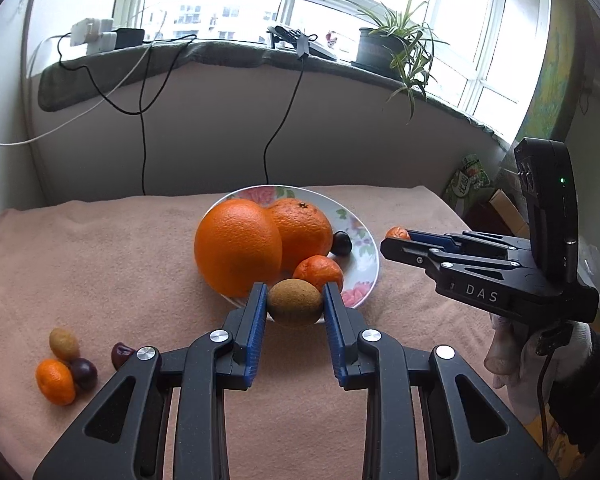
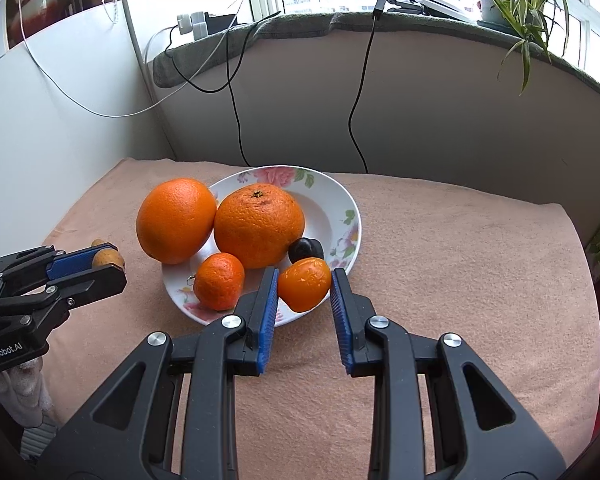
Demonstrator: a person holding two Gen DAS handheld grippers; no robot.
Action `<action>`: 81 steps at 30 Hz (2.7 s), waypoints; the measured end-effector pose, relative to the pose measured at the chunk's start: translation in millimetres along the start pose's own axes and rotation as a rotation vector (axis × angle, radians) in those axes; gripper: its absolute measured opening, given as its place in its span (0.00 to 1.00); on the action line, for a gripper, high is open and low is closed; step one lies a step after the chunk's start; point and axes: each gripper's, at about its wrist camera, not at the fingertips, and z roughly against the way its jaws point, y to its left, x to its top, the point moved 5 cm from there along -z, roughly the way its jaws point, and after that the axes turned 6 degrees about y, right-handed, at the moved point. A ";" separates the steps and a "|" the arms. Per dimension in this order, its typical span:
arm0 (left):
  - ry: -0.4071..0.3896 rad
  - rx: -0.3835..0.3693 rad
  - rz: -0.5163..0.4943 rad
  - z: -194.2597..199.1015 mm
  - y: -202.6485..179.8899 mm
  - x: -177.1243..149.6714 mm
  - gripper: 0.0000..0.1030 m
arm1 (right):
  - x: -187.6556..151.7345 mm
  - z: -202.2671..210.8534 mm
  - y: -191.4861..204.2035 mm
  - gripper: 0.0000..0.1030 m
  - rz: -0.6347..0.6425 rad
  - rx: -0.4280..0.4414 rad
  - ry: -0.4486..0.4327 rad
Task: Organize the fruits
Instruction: 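Carry the kiwi with the left gripper while the right gripper carries the tangerine over the plate, then lower the kiwi and tangerine onto the plate and open both grippers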
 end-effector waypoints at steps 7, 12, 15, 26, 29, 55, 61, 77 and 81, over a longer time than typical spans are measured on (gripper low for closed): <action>0.010 -0.031 -0.035 -20.7 -23.6 16.9 0.26 | 13.1 -11.0 -16.4 0.27 0.000 0.008 0.007; 0.030 -0.041 -0.061 -38.9 -36.4 24.6 0.26 | 22.5 -22.9 -25.3 0.27 -0.004 0.024 0.016; 0.040 -0.043 -0.067 -47.0 -40.2 26.5 0.26 | 26.0 -28.3 -28.9 0.27 -0.002 0.032 0.020; 0.055 -0.038 -0.076 -60.3 -45.4 32.5 0.26 | 32.2 -45.3 -32.6 0.27 0.001 0.065 0.042; 0.054 -0.034 -0.078 -59.7 -44.6 33.6 0.26 | 31.7 -47.0 -32.4 0.27 0.002 0.073 0.048; 0.008 0.014 -0.074 -41.3 -37.2 35.8 0.47 | 38.9 -34.7 -36.5 0.71 -0.047 0.064 0.008; -0.008 0.013 -0.064 -30.2 -34.7 32.3 0.57 | 36.9 -25.4 -34.2 0.77 -0.058 0.051 -0.011; -0.004 0.053 -0.005 0.0 -6.0 3.8 0.79 | 22.3 1.1 4.8 0.78 -0.013 0.034 -0.040; 0.006 0.078 0.025 9.5 15.0 -11.2 0.79 | 13.5 6.4 26.3 0.78 0.019 0.034 -0.047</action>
